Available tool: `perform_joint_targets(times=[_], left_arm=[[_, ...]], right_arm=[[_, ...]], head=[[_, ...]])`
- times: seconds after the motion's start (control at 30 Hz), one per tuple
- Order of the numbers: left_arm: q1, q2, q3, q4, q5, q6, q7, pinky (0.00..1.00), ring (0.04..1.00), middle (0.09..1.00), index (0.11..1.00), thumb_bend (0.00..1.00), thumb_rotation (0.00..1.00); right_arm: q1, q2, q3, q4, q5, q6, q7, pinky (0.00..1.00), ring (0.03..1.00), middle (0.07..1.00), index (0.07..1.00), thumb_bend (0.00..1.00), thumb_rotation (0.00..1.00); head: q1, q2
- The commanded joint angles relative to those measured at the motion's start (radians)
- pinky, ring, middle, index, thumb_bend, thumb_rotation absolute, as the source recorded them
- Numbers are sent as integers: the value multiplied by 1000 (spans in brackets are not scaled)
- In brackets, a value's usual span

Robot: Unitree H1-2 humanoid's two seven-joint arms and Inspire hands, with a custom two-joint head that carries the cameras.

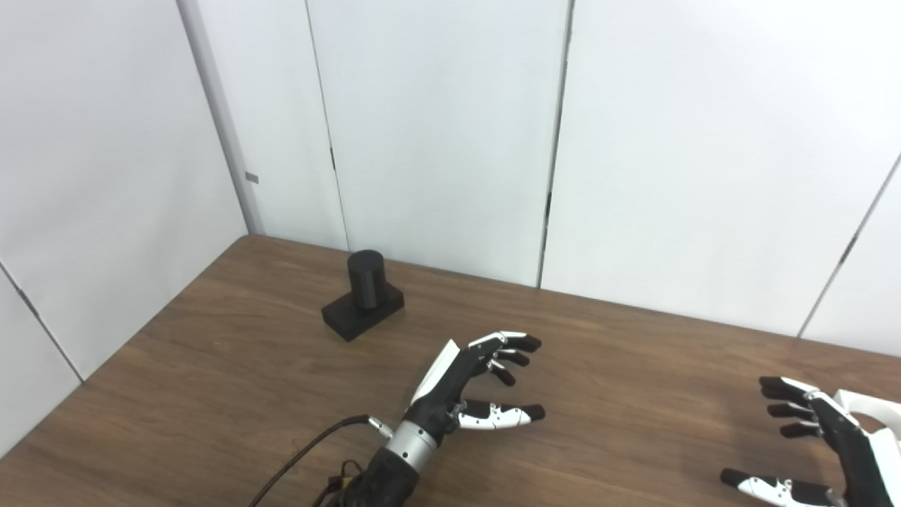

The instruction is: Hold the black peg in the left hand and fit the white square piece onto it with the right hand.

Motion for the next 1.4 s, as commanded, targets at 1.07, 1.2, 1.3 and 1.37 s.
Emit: perform_joint_targets(times=[1.07, 1.2, 1.3, 1.37], left_arm=[[-76, 162, 121, -235, 66, 203, 32, 595, 734, 740, 679, 874, 50], [-92, 186, 143, -236, 103, 209, 60, 631, 759, 756, 694, 875, 40], [-105, 212, 155, -243, 133, 228, 68, 684, 793, 783, 704, 865, 72], [-113, 226, 166, -252, 157, 250, 78, 730, 822, 800, 713, 864, 90]], right_arm=[[-16, -13, -13, -113, 24, 59, 26, 545, 671, 730, 720, 648, 0], [-15, -12, -13, -114, 27, 62, 27, 541, 671, 730, 722, 647, 0], [-15, -11, -12, -121, 24, 72, 31, 545, 671, 731, 721, 645, 0], [-14, -11, -13, -124, 24, 76, 34, 547, 671, 730, 722, 645, 0]], head=[[16, 9], [16, 11], [17, 11], [20, 11]])
